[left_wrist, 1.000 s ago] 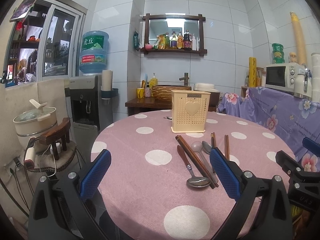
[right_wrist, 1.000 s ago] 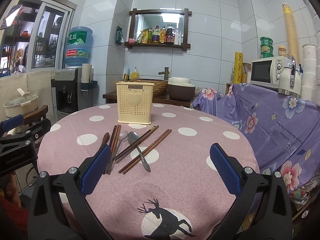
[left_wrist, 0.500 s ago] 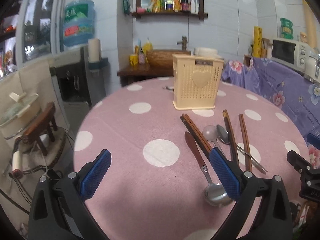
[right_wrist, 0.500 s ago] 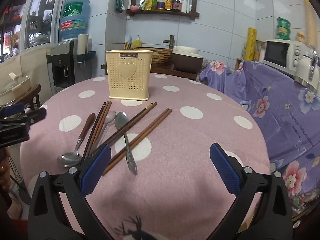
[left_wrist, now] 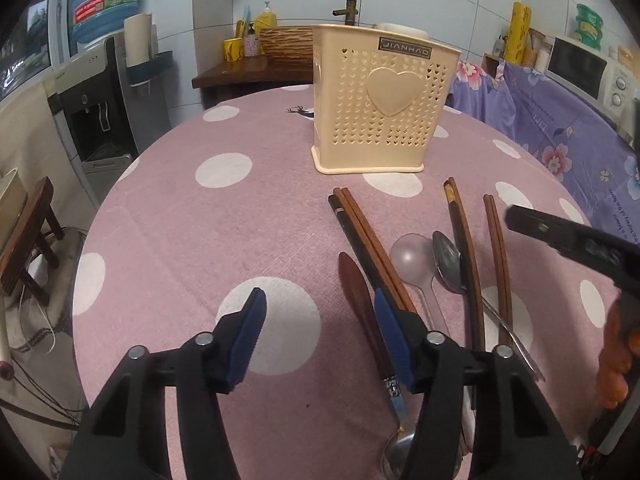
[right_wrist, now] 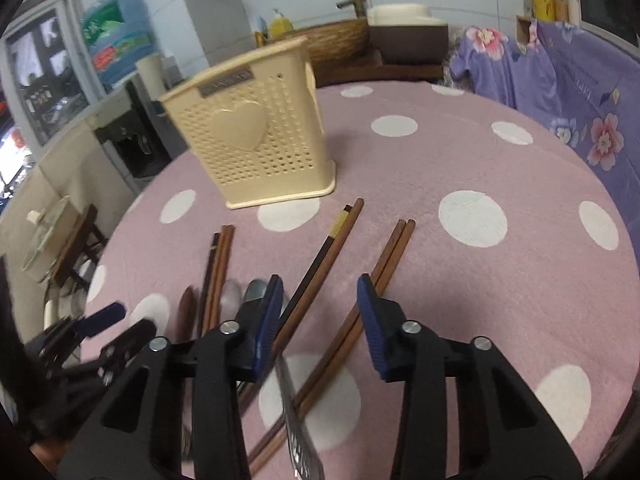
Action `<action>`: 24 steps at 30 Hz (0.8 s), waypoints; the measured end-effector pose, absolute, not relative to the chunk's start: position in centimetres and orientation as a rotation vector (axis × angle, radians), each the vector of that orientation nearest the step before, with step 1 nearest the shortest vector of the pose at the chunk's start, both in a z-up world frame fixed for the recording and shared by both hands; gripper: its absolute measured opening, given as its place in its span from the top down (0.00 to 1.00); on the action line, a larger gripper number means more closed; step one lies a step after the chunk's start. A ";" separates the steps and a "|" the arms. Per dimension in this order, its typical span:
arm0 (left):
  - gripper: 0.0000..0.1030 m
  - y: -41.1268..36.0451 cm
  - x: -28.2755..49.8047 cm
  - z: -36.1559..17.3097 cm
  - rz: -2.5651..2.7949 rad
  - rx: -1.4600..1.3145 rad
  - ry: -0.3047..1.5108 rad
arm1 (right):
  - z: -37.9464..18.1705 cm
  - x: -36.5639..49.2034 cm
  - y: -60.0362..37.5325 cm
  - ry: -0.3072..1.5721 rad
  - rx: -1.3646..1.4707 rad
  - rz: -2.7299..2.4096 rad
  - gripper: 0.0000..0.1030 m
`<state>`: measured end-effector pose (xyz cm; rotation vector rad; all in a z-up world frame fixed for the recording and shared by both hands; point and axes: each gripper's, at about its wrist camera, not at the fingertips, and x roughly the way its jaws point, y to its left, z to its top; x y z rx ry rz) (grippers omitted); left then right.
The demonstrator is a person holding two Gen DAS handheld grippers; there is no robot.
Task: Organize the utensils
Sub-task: 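Move the left tool to the wooden-handled spoon while the right tool approaches a brown chopstick, then close the left tool on the wooden-handled spoon while the right tool grasps the brown chopstick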
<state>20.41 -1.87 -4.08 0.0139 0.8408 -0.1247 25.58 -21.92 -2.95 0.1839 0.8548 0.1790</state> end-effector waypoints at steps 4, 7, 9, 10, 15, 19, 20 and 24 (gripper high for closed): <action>0.48 -2.0 20.6 -4.1 -0.129 0.008 0.843 | -4.6 28.7 -20.7 0.945 0.181 0.150 0.76; 0.48 -2.1 20.4 -4.2 -0.134 0.013 0.840 | -5.8 29.5 -20.1 0.986 0.165 0.114 0.79; 0.48 -2.1 20.3 -4.3 -0.138 0.016 0.844 | -6.1 29.2 -20.0 0.980 0.138 0.104 0.79; 0.48 -2.0 20.3 -4.4 -0.140 0.015 0.846 | -6.0 29.1 -20.0 0.980 0.121 0.097 0.79; 0.48 -1.6 20.5 -4.9 -0.139 0.002 0.860 | -5.8 28.9 -21.6 0.995 0.107 0.086 0.81; 0.48 -1.6 20.8 -5.0 -0.135 -0.006 0.861 | -6.2 29.9 -21.3 1.018 0.106 0.100 0.84; 0.48 -1.6 20.8 -4.9 -0.136 -0.008 0.859 | -6.4 30.3 -21.2 1.022 0.108 0.096 0.85; 0.48 -1.6 20.7 -4.7 -0.132 -0.003 0.852 | -6.5 31.6 -20.9 1.011 0.114 0.069 0.85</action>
